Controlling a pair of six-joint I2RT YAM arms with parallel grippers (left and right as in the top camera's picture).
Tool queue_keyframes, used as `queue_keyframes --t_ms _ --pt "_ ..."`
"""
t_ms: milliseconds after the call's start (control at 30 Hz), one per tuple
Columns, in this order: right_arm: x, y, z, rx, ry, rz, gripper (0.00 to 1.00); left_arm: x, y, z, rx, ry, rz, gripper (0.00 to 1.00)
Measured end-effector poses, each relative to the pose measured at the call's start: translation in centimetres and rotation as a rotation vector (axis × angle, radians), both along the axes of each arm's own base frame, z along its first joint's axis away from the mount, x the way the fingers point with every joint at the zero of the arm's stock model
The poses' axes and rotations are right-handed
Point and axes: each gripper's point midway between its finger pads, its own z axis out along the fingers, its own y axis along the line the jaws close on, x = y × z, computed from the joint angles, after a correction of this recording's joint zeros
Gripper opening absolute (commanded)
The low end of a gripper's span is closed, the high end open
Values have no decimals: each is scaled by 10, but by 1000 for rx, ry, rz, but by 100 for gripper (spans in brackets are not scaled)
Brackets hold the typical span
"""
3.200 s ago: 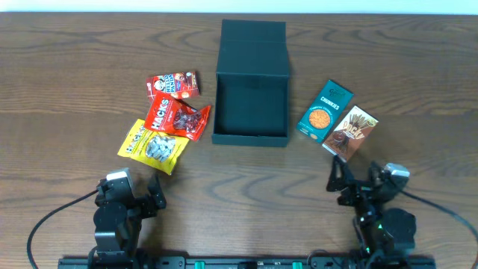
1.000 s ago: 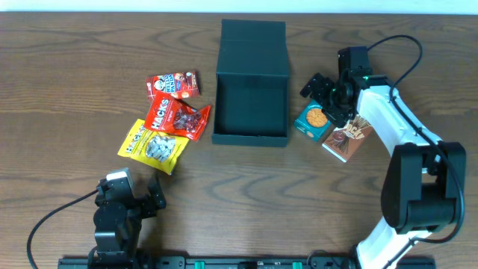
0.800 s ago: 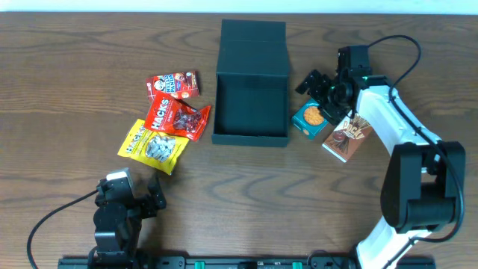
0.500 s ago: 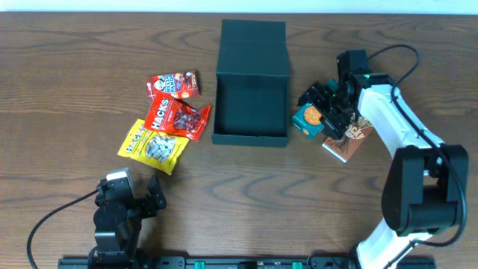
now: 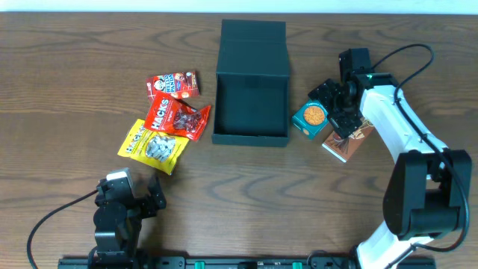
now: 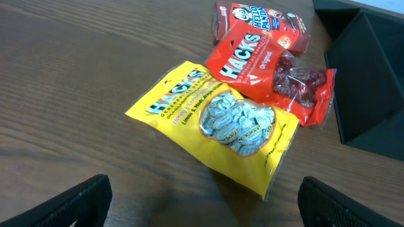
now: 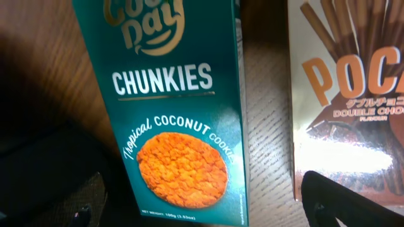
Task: Pack container
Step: 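Lower the right gripper and grasp the teal Chunkies box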
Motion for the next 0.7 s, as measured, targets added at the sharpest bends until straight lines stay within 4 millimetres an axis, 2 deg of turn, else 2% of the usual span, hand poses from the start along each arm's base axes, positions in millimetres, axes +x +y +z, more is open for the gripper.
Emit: queue_keyframes --t_ms 267,367,533,700 --pt "18 -1 3 -20 -76 39 99 0 0 0 0 0 0 95" --pt "16 -1 -4 -23 -55 45 99 0 0 0 0 0 0 95" --pt "13 -1 -30 -27 2 59 99 0 0 0 0 0 0 95" --pt "23 1 -35 -24 -28 88 99 0 0 0 0 0 0 95"
